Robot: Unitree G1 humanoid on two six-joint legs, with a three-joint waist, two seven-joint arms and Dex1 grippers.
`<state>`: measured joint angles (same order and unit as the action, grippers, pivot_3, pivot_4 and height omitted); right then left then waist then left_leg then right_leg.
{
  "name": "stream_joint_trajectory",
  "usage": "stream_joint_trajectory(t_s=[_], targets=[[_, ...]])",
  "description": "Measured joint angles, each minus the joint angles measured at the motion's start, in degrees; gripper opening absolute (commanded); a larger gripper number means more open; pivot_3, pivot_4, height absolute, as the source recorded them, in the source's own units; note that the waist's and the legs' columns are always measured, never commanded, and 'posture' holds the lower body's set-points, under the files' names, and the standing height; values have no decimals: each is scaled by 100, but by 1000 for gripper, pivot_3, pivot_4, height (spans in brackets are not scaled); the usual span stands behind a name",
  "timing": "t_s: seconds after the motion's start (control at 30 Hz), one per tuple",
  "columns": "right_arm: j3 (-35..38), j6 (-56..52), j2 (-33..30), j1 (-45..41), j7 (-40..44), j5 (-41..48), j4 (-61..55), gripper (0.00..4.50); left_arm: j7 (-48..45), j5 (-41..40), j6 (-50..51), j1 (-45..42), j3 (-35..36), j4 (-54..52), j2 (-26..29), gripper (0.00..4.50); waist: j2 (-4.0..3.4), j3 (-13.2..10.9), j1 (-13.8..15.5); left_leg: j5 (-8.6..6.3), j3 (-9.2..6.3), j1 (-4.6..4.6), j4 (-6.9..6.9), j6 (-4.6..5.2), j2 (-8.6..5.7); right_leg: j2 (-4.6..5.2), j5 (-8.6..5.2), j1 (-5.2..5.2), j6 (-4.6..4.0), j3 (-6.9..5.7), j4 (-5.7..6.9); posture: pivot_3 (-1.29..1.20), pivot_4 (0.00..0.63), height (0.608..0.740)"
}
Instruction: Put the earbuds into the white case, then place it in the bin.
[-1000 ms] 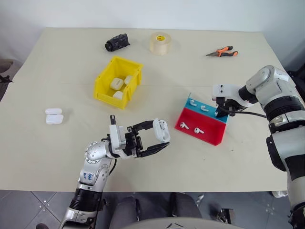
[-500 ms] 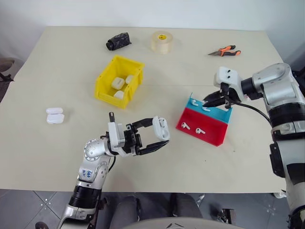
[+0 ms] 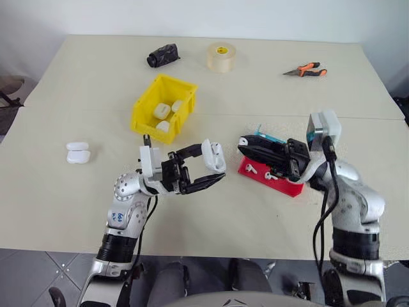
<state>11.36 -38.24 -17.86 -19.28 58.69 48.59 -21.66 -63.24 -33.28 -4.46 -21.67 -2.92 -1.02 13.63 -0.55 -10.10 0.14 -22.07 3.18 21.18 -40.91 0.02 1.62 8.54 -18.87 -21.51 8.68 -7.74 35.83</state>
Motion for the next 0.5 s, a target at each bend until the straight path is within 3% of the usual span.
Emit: stream_joint_trajectory(t_s=[0.2,0.5], targets=[[-214,-98,256,440,-808,560,-531,549,-20,-53,274,-72,21,0,1,2783,0,0,-23,0,5,-4,4,0,0,-1,0,-1,0,1,-1,0,150,740],[-459,202,237,501,-1005,568,-533,549,-14,-49,399,-72,67,-5,2,2783,0,0,-19,0,5,-4,4,0,0,-1,0,-1,0,1,-1,0,150,740]])
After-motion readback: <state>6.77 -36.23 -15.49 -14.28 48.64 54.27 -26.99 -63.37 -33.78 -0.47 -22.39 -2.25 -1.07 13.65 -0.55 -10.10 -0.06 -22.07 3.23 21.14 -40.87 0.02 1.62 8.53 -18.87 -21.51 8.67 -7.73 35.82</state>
